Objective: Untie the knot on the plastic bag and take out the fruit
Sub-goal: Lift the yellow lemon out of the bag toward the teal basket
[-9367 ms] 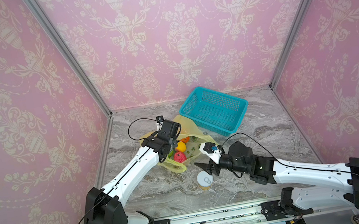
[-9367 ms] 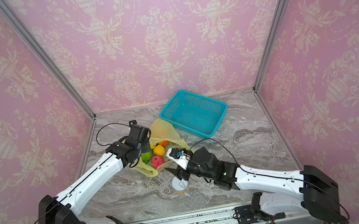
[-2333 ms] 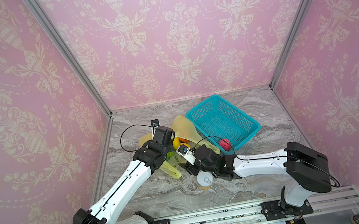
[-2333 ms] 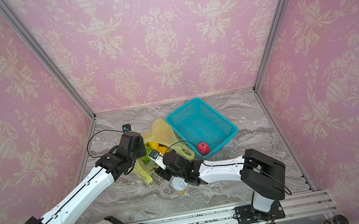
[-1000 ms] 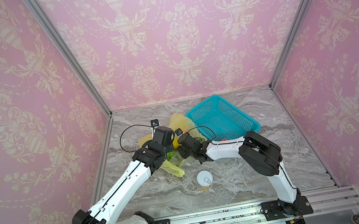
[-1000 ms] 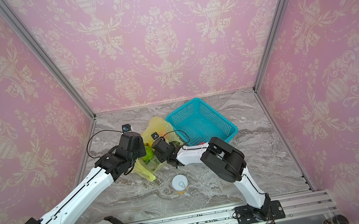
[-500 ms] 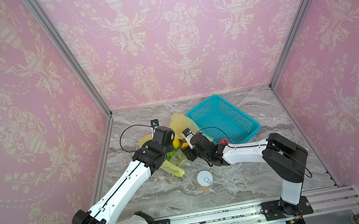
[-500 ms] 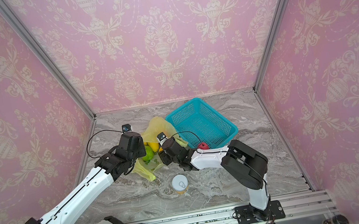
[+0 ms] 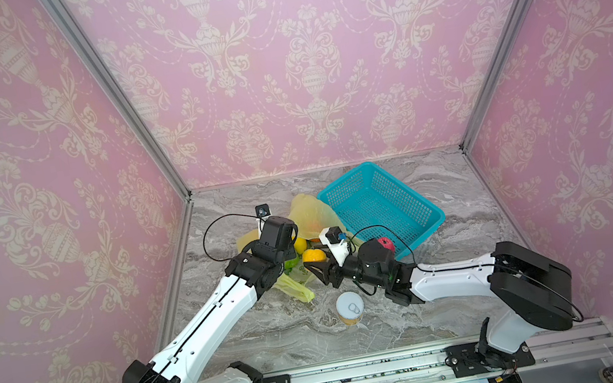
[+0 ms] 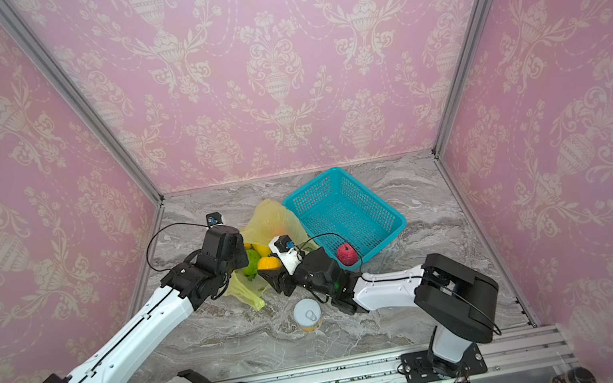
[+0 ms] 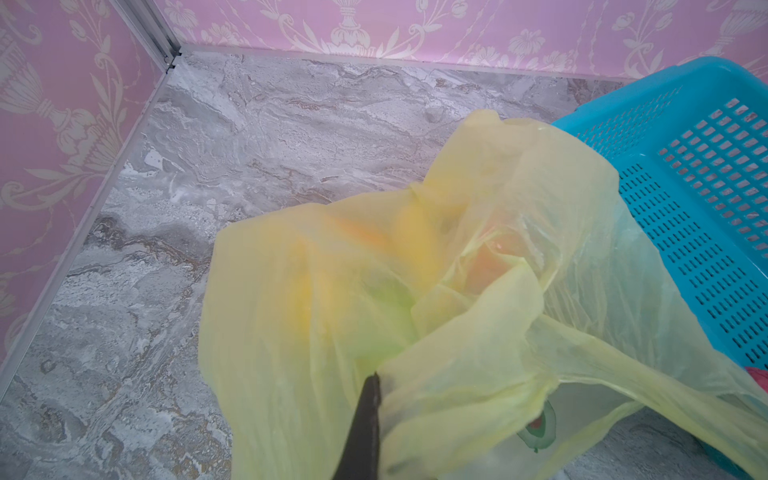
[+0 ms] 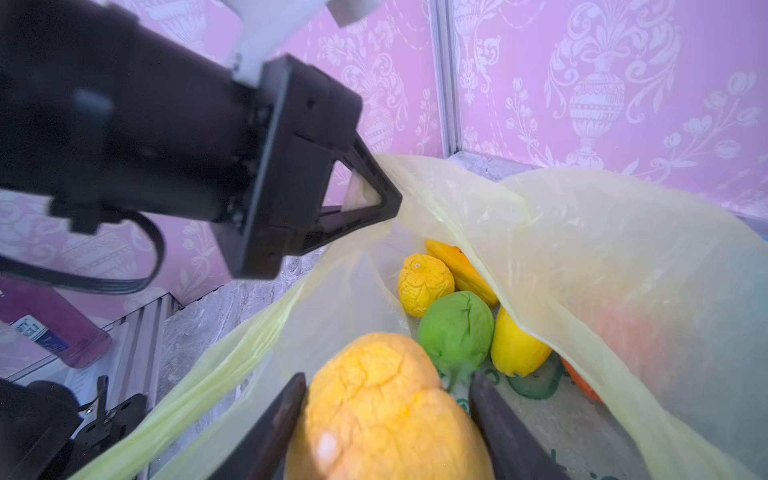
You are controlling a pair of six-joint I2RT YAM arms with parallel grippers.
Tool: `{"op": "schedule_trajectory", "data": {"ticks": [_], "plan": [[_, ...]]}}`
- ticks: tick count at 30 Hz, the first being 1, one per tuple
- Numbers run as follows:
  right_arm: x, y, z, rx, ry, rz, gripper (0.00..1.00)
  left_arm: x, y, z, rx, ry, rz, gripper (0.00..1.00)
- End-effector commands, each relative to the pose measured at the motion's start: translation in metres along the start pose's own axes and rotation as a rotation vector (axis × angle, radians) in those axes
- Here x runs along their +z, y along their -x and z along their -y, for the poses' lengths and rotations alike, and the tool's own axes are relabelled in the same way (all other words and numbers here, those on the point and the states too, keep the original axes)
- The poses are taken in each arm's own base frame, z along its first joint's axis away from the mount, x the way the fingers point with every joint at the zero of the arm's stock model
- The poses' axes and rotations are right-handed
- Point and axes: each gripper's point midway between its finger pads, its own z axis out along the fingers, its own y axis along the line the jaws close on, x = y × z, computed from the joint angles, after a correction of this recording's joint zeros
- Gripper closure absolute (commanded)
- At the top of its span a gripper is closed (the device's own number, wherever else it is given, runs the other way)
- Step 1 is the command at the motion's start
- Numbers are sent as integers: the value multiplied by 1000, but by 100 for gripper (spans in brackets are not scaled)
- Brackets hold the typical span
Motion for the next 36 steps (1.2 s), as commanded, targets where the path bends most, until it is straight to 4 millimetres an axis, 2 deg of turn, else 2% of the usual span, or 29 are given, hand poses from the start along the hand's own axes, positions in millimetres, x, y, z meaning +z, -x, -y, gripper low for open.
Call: {"op": "schedule_trajectory", "data": {"ticks": [1, 3, 10, 14, 16, 18, 19, 22, 24, 26, 31, 36], "plan": [[-35, 39, -5, -40, 20, 161, 71, 7, -2, -9, 19, 58, 4, 100], [-59, 44, 16, -35, -67, 188, 71, 7, -2, -13, 24, 84, 9, 100], [-127, 53, 115, -15, -467, 177, 73, 4, 0, -20, 26, 101, 39, 100], [-146, 35, 166, -27, -668, 66, 74, 4, -1, -17, 22, 84, 29, 100], [-149, 22, 187, -22, -720, -5, 75, 3, -1, -17, 19, 77, 28, 100], [-147, 8, 205, -6, -751, -94, 70, 0, 0, -17, 16, 74, 34, 100], [-142, 2, 212, 8, -750, -146, 68, -1, 1, -18, 13, 74, 38, 100], [-125, -21, 232, 67, -769, -318, 79, -4, 2, -19, 7, 69, 46, 100], [-111, -36, 241, 105, -751, -389, 79, -4, 2, -19, 7, 71, 51, 100], [-103, -46, 249, 127, -754, -443, 83, -4, 2, -20, 10, 77, 52, 100], [-104, -58, 259, 149, -800, -505, 86, -3, 1, -16, 7, 56, 42, 100], [-119, -60, 259, 177, -855, -532, 86, -6, 1, -16, -1, 50, 39, 100]]}}
